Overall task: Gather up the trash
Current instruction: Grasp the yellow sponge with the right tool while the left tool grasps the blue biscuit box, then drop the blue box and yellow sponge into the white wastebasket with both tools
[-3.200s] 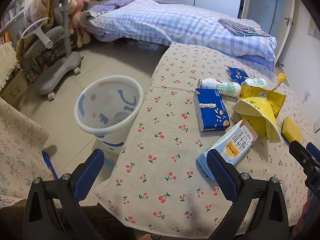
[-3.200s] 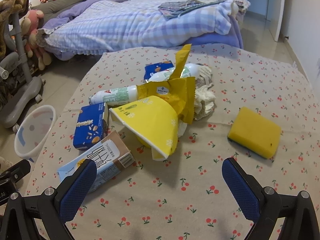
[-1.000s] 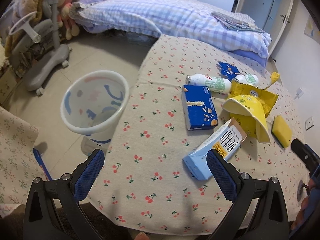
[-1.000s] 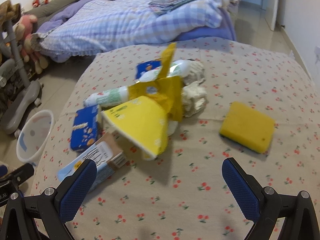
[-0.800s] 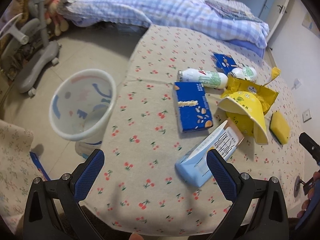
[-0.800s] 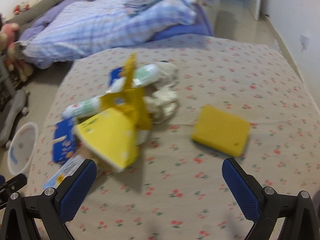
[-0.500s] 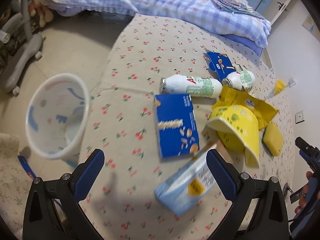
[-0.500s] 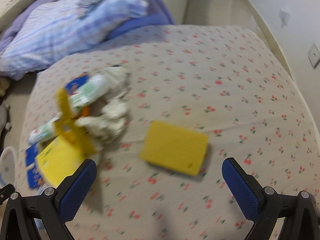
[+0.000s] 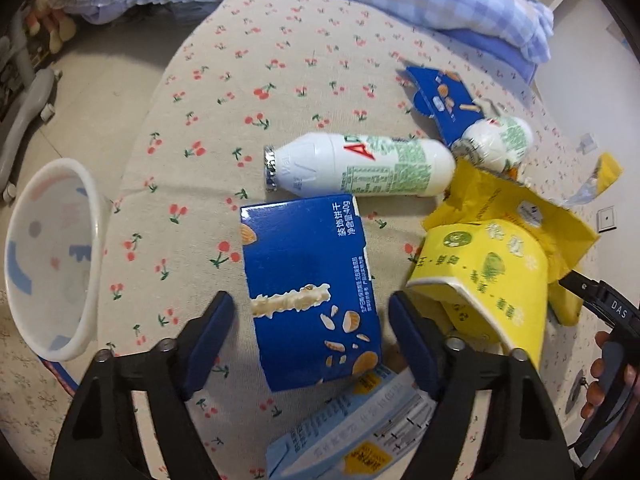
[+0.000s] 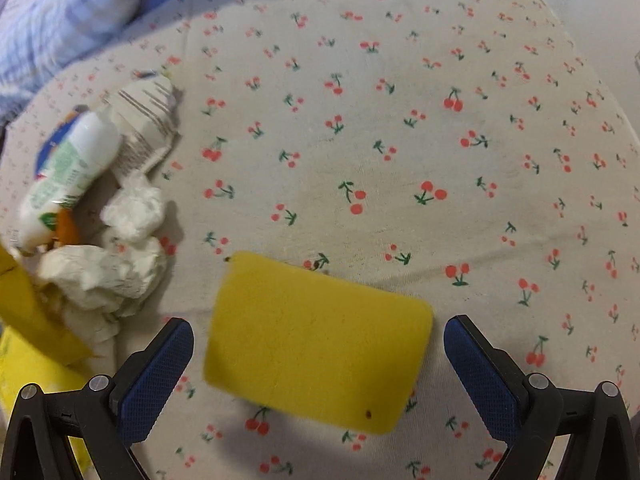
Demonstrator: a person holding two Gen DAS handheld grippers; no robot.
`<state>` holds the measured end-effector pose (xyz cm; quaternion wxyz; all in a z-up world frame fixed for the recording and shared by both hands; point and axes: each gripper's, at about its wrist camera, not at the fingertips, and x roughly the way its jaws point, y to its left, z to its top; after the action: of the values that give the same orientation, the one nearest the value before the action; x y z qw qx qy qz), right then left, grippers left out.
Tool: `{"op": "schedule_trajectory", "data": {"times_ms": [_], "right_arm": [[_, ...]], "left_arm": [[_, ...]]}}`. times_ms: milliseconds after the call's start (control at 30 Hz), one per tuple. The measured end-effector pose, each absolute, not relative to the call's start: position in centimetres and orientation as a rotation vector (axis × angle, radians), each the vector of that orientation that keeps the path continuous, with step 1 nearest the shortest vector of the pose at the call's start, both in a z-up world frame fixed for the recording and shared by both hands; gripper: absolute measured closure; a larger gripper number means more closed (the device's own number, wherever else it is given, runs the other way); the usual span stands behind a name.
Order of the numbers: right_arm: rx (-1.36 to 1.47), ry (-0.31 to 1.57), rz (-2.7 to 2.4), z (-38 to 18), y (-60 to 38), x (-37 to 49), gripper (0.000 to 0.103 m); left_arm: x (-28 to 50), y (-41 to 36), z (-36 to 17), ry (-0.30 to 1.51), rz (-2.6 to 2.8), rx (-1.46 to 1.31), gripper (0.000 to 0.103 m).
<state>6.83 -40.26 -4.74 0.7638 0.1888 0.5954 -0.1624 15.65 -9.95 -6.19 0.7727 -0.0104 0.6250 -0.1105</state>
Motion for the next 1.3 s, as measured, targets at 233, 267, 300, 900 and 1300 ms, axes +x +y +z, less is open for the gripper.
{"op": "schedule_trajectory", "data": {"times_ms": [233, 267, 300, 900, 1300], "right_arm": [[0.429, 1.328, -0.354, -6.2, -40.4, 6.7, 0.012], [0.434, 1.323, -0.356, -6.1, -40.5, 6.6, 0.015], [0.434, 1.315, -0.361, -5.8, -40.5, 6.3, 0.015], [0.377, 1.056, -0.144, 5.3, -30.3, 7.4, 0.016], [0.272, 1.117, 0.154, 3.0, -17.3, 12.0, 0.016]], "left_arm": [[15.7, -9.0, -5.6, 1.337, -0.248, -0.087, 0.042], [15.6, -8.8, -5.3, 1.33, -0.252, -0.099, 0.042], [15.5, -8.6, -4.8, 1.319, -0.26, -0.111, 0.042], [14.0, 1.9, -0.3, 1.202, -0.184, -0.263, 0.042], [16.7, 12.6, -3.4, 1.179, 0.0, -0.227, 0.041]]}}
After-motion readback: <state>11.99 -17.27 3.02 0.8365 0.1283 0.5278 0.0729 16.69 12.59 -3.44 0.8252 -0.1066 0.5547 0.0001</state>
